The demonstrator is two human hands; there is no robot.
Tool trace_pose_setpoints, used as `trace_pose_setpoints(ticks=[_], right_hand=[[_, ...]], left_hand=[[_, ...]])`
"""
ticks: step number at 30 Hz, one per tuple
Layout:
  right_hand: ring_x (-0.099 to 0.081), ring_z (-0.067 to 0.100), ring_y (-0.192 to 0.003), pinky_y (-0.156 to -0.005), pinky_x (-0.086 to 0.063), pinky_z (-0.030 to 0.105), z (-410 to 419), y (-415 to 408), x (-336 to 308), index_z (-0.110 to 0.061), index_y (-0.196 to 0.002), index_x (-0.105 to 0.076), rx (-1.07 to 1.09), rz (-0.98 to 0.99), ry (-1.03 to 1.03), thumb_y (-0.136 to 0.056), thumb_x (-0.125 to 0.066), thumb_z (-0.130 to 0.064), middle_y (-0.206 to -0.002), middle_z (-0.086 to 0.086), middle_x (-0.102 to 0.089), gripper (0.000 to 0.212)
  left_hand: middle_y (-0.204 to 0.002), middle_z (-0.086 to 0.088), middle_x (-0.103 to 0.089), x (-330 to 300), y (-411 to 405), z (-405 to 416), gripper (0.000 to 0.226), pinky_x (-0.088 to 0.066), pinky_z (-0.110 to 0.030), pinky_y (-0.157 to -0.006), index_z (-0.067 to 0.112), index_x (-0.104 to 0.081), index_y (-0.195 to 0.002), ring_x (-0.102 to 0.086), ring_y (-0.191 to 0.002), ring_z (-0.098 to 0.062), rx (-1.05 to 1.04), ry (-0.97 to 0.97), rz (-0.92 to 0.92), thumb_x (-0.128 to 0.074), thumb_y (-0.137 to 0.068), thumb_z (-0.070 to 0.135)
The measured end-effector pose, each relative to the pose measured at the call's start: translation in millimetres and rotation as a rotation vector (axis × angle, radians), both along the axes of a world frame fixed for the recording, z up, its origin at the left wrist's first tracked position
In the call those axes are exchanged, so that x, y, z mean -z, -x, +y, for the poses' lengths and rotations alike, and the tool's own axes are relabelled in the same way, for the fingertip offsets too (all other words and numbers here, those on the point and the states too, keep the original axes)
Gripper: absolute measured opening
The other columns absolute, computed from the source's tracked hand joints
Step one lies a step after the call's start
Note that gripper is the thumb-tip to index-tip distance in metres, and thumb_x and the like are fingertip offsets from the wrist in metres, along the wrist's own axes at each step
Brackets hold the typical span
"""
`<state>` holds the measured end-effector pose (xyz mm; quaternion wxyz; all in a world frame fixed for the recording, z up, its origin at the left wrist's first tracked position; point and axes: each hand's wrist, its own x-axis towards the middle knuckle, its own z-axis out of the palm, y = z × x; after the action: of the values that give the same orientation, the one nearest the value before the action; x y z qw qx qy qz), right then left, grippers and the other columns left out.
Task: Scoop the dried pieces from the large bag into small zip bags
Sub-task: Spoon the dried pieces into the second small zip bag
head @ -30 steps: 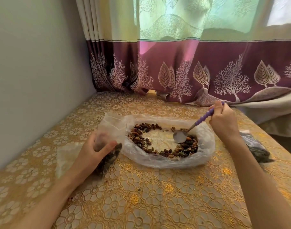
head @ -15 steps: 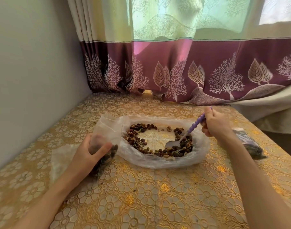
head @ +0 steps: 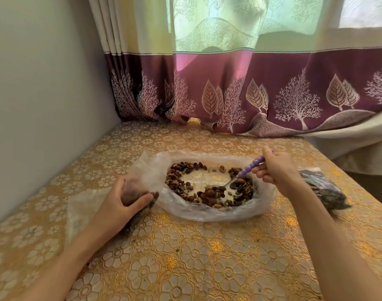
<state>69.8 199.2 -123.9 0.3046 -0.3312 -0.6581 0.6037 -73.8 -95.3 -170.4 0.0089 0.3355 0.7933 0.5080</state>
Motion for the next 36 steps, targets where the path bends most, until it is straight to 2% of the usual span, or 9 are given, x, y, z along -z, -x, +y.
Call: trace_pose_setpoints(ticks=[7, 10, 15, 20, 23, 27, 32, 34, 36], right_hand=[[-0.045, 0.005, -0.031, -0.029, -0.030, 0.014, -7, 5, -6, -0.002, -0.067, -0.056, 0.066, 0.175, 0.050, -0.103, -0.033, -0.026, -0.058, 0.012, -0.062, 0.049], [-0.047, 0.007, -0.034, -0.030, -0.031, 0.015, -19, 6, -16, -0.003, -0.068, -0.056, 0.051, 0.280, 0.029, -0.102, -0.035, -0.026, -0.056, 0.010, -0.063, 0.046], [-0.050, 0.009, -0.036, -0.030, -0.032, 0.017, -54, 10, -33, -0.001, -0.070, -0.056, -0.024, 0.414, -0.039, -0.102, -0.038, -0.025, -0.054, 0.008, -0.066, 0.043], [-0.057, 0.014, -0.039, -0.033, -0.040, 0.019, -93, 17, -33, -0.001, -0.071, -0.055, -0.134, 0.481, -0.121, -0.103, -0.036, -0.023, -0.055, 0.007, -0.068, 0.043], [-0.063, 0.019, -0.045, -0.037, -0.046, 0.021, -110, 21, -30, 0.002, -0.079, -0.056, -0.210, 0.514, -0.148, -0.102, -0.038, -0.024, -0.059, 0.009, -0.069, 0.040], [-0.065, 0.025, -0.052, -0.042, -0.050, 0.025, -125, 25, -28, -0.002, -0.080, -0.055, -0.316, 0.549, -0.312, -0.101, -0.039, -0.019, -0.067, 0.008, -0.072, 0.031], [-0.064, 0.025, -0.052, -0.043, -0.051, 0.029, -129, 24, -27, -0.001, -0.079, -0.054, -0.398, 0.570, -0.401, -0.099, -0.039, -0.016, -0.071, 0.010, -0.072, 0.029], [-0.064, 0.026, -0.052, -0.043, -0.051, 0.028, -127, 23, -28, -0.002, -0.079, -0.054, -0.384, 0.590, -0.396, -0.100, -0.039, -0.015, -0.070, 0.010, -0.072, 0.029], [-0.063, 0.025, -0.051, -0.043, -0.050, 0.026, -121, 22, -29, 0.000, -0.081, -0.055, -0.334, 0.611, -0.356, -0.101, -0.037, -0.016, -0.069, 0.009, -0.072, 0.031]], left_hand=[[-0.105, 0.020, -0.057, 3, 3, 0, 0.054, -0.039, -0.009, -0.071, 0.049, -0.043, -0.102, -0.055, -0.092, 0.009, 0.030, 0.079, 0.032, -0.068, -0.054, 0.059], [-0.104, 0.018, -0.059, 3, 3, 0, 0.056, -0.040, -0.011, -0.073, 0.050, -0.043, -0.102, -0.056, -0.095, 0.005, 0.037, 0.097, 0.026, -0.068, -0.053, 0.061], [-0.105, 0.021, -0.056, 2, 2, 1, 0.058, -0.037, -0.008, -0.071, 0.051, -0.041, -0.103, -0.052, -0.093, 0.010, 0.053, 0.117, 0.019, -0.069, -0.052, 0.059], [-0.105, 0.020, -0.058, 2, 3, 1, 0.058, -0.039, -0.004, -0.070, 0.048, -0.042, -0.103, -0.056, -0.088, 0.014, 0.069, 0.112, 0.001, -0.071, -0.054, 0.056], [-0.103, 0.017, -0.059, 3, 2, 1, 0.056, -0.043, -0.003, -0.065, 0.044, -0.043, -0.102, -0.057, -0.086, 0.014, 0.067, 0.095, 0.003, -0.073, -0.055, 0.052], [-0.097, 0.014, -0.064, 0, 1, 1, 0.057, -0.043, -0.002, -0.063, 0.038, -0.046, -0.101, -0.059, -0.083, 0.014, 0.061, 0.053, -0.023, -0.074, -0.053, 0.051], [-0.094, 0.012, -0.064, 0, 1, 0, 0.062, -0.043, -0.010, -0.064, 0.033, -0.048, -0.105, -0.060, -0.081, 0.008, -0.006, 0.026, -0.007, -0.072, -0.050, 0.053], [-0.097, 0.012, -0.063, 1, 2, 0, 0.057, -0.044, -0.016, -0.069, 0.034, -0.050, -0.102, -0.060, -0.085, 0.000, -0.008, 0.034, -0.008, -0.072, -0.052, 0.051], [-0.097, 0.015, -0.061, 1, 2, 0, 0.050, -0.043, -0.016, -0.071, 0.036, -0.054, -0.099, -0.057, -0.089, 0.000, -0.011, 0.036, 0.002, -0.072, -0.054, 0.049]])
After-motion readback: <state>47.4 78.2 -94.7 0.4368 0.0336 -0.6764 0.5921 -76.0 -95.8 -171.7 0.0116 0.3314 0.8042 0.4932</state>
